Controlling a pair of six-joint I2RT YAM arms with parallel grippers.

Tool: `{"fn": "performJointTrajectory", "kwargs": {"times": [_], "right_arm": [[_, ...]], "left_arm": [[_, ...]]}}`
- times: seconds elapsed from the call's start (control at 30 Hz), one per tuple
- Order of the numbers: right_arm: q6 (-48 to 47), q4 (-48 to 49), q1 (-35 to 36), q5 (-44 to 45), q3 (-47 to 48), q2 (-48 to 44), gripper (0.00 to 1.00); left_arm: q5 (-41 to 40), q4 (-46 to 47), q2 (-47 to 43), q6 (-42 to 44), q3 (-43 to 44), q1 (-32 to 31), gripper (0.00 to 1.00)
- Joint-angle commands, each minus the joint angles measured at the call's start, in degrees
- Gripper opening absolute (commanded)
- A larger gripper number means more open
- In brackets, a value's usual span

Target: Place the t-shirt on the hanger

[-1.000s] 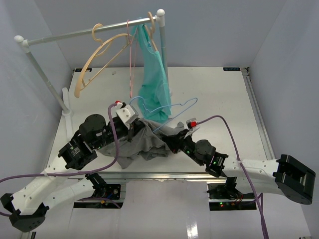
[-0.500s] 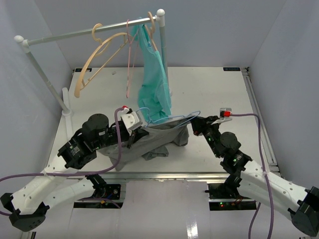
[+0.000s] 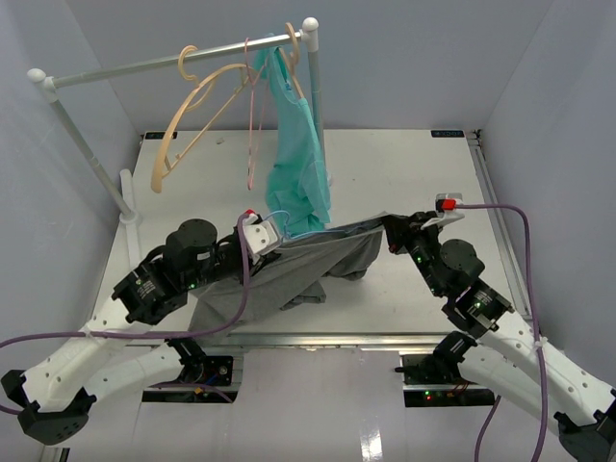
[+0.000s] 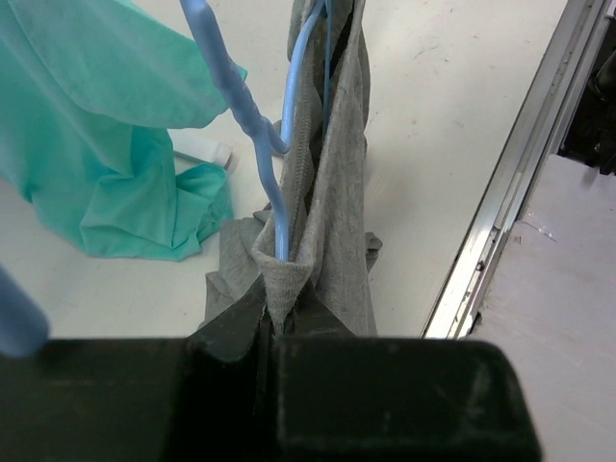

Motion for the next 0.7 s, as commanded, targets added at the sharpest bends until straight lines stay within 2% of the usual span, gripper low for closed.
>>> {"fn": "performJointTrajectory", "kwargs": {"times": [0.0,0.1,0.2,0.3,0.47,0.5,0.53,0.6,0.67], "right_arm": [[-7.25,-6.44,-0.94,-7.99,10.51,4.05,0.08],[-10.14,-13.51,-0.45,-22.38,18.38,8.45,0.08],[-13.21,-19.69,1.87,-31.75,28.1,12.53,0.08],[-15.74,-24.41,7.67,-34.11,34.63,15.21,0.08],[-18.64,-31.92,12.81,-36.44,36.52,19.28,0.09],[-19.25,-33.42,13.15,-37.0,36.73,20.72,0.12],[-19.97,-34.94,13.23,-37.67,37.02,21.8,0.19],[-21.01,-36.74,13.37,-38.44,37.71,22.09,0.43],[-21.48,-36.94,13.39,-36.57,38.41,19.8,0.53]], "left_arm": [[-2.01,-2.74,1.21,1.77,4.34,0.01,0.0],[1.58,-2.86,4.51,2.27,5.82,-0.03,0.0],[5.54,-2.82,7.81,1.48,6.9,0.02,0.0],[7.27,-2.16,8.22,0.41,6.43,0.0,0.0],[11.6,-1.47,6.54,0.25,5.33,-0.02,0.0],[12.97,-1.62,6.72,0.18,5.44,-0.01,0.0],[13.84,-1.68,6.89,-0.01,5.57,-0.07,0.0],[15.37,-1.68,7.24,-0.49,5.71,-0.07,0.0],[15.99,-1.56,6.89,-0.72,5.25,-0.03,0.0]]}}
